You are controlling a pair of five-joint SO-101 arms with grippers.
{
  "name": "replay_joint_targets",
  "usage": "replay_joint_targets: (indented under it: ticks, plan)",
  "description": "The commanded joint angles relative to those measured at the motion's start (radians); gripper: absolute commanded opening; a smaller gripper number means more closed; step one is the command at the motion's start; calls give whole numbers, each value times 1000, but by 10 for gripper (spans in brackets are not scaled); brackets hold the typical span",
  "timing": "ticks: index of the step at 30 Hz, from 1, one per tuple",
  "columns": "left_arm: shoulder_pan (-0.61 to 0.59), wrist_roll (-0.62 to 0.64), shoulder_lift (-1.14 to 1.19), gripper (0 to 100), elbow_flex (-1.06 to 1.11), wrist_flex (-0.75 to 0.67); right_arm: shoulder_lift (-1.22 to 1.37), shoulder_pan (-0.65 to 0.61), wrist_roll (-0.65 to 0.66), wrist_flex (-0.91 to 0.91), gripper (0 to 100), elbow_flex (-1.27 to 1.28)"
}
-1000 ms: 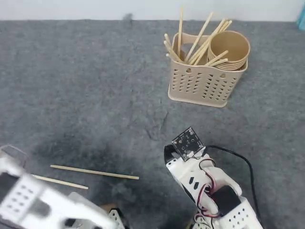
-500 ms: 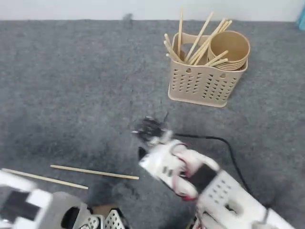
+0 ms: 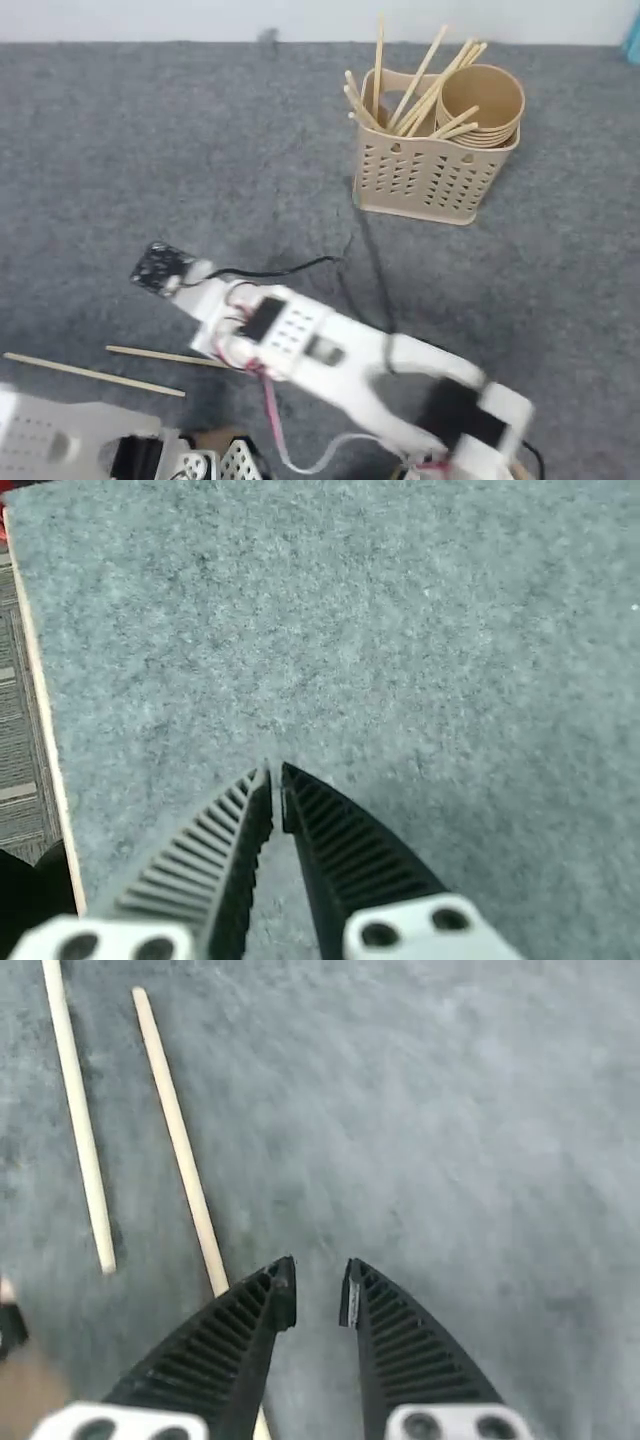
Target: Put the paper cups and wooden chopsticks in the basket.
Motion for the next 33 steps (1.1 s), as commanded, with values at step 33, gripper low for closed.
replay_joint_targets:
  ticks: [33]
  plan:
    - [-80, -6, 181, 15, -249, -31, 567, -96, 9, 88, 98, -635]
